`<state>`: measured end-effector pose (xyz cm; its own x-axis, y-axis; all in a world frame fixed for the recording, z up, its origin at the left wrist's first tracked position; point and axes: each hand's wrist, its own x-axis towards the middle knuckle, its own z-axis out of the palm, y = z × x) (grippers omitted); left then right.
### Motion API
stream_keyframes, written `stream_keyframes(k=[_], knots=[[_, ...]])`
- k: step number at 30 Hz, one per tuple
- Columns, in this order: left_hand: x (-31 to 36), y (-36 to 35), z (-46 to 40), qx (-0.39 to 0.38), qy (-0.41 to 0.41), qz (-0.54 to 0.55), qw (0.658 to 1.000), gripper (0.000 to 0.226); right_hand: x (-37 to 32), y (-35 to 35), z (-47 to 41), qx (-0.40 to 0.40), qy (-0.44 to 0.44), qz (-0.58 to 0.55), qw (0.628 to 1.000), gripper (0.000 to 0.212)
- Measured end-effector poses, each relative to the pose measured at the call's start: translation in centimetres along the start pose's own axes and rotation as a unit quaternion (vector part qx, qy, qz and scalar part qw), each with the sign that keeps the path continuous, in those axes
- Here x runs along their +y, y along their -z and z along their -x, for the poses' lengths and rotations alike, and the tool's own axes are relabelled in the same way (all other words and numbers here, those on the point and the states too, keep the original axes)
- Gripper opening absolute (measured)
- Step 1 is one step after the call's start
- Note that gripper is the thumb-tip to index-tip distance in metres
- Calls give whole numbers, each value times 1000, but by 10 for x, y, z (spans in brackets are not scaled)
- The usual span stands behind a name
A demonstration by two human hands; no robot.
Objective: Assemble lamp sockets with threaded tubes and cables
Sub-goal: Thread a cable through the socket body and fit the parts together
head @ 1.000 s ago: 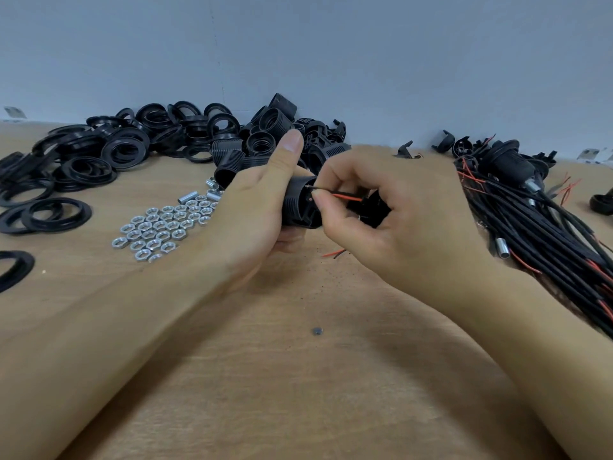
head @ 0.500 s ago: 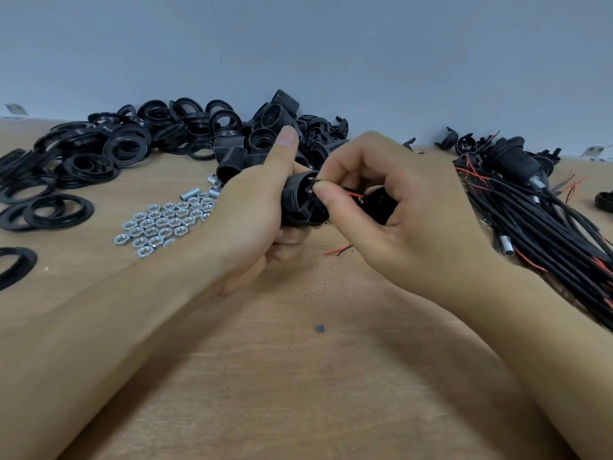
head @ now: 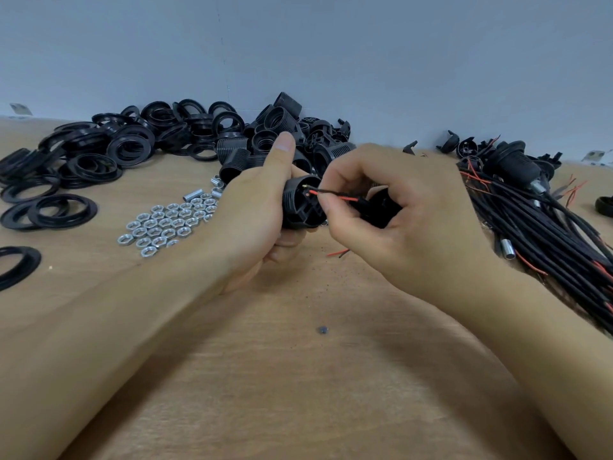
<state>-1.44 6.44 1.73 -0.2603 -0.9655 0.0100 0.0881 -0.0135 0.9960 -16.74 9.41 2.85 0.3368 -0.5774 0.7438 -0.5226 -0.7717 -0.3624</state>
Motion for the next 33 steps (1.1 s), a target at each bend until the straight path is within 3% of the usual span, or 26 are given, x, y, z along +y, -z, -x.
stream_keyframes(k=[9, 16, 18, 22, 24, 26, 30, 33], knots=[[2, -1, 3, -5, 3, 1, 1000, 58, -2, -1, 1, 10, 11, 1, 1000, 7], [-4, -3, 7, 19, 17, -29, 999, 60, -3, -1, 3, -27, 1, 16, 1000, 6], [-5, -3, 6, -13, 35, 20, 999, 57, -1, 0, 2, -26, -7, 8, 1000, 5], [4, 5, 2, -147, 60, 147, 976, 20, 7, 3, -2, 14, -117, -67, 991, 11], [5, 9, 1, -176, 60, 152, 971, 30, 9, 4, -3, 32, -167, -115, 979, 14], [4, 10, 0, -151, 63, 145, 976, 33, 8, 4, -3, 40, -182, -149, 971, 10], [2, 8, -2, -108, 56, 125, 985, 46, 5, 5, -3, 46, -153, -160, 974, 9], [3, 8, -1, -97, 56, 117, 987, 48, 2, 3, -2, 65, -100, -96, 988, 6]])
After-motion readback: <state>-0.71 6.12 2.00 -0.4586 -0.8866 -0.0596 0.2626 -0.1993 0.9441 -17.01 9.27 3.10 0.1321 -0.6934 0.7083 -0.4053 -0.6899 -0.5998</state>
